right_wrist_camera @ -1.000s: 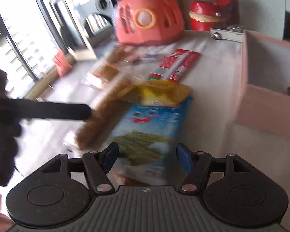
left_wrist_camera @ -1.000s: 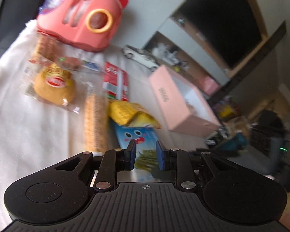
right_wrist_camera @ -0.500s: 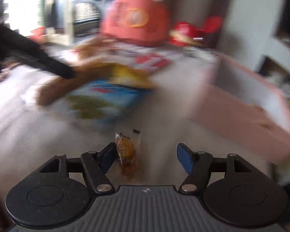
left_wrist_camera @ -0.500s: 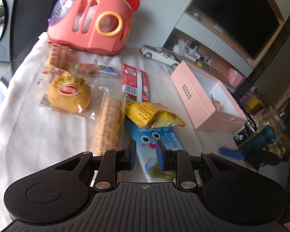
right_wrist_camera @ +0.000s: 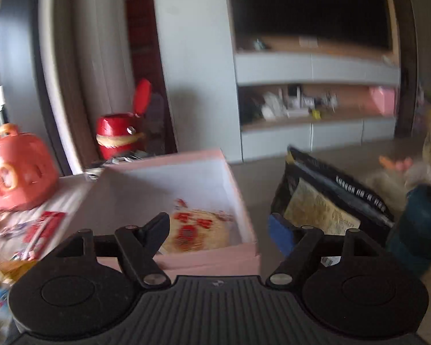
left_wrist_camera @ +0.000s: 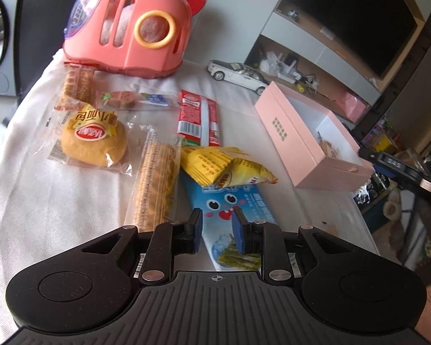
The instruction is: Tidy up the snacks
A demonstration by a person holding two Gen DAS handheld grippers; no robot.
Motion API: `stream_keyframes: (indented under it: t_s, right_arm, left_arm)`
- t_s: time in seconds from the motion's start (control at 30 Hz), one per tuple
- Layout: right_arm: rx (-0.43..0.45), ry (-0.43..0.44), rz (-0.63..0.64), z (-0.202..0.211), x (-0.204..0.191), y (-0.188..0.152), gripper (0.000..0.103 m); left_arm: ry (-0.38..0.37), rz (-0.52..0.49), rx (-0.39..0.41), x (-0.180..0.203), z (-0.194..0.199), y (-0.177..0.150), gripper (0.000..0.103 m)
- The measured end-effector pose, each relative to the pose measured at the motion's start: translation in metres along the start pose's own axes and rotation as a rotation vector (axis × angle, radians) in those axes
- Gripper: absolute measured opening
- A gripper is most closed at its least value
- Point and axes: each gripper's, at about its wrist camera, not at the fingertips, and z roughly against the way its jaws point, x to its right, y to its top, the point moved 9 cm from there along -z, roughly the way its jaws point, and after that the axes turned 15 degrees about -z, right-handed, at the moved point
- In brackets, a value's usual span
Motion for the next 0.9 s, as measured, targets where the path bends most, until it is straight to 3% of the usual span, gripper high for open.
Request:
stream_keyframes:
  t_s: [0.1,0.23,0.37,0.47,0.7,0.8,0.9]
  right_arm:
    - [-0.089,0.028,-0.026,-0.025,-0.002,-0.004,0.076]
    - [-0.099,0.046,0.071,-0.029,-0.030,-0.019,0.074]
    - [-0.125,0.105,0.093,-0.034,-0.055,-0.026,0.073]
    - [-0.129,0.099,0.094,-0.040,-0.063,-0.025,0.071]
    - [-0.077,0.154,0.119,0.018,-0.071,-0.042,0.073]
    - [-0.158,0.235,0.131,0.039,-0.079,-0.065,0.073]
    - [-0.304,0.325,0.152,0.049,-0.098,-0.103,0.073]
  left_arm:
    - [0.002,-0.004,-0.008,0.000,-0.001,-0.001,0.026]
    - [0.003,-0.004,-0.024,0.000,-0.004,-0.004,0.026]
    - [0.003,-0.008,-0.043,0.001,-0.008,-0.009,0.026]
    - [0.020,-0.016,-0.063,0.000,-0.009,-0.013,0.026]
    - [0.038,-0.004,-0.046,-0.001,-0.021,-0.004,0.026]
    - [0.064,-0.001,-0.020,-0.005,-0.029,0.004,0.026]
    - [0.081,-0.005,-0.012,-0.007,-0.033,0.008,0.025]
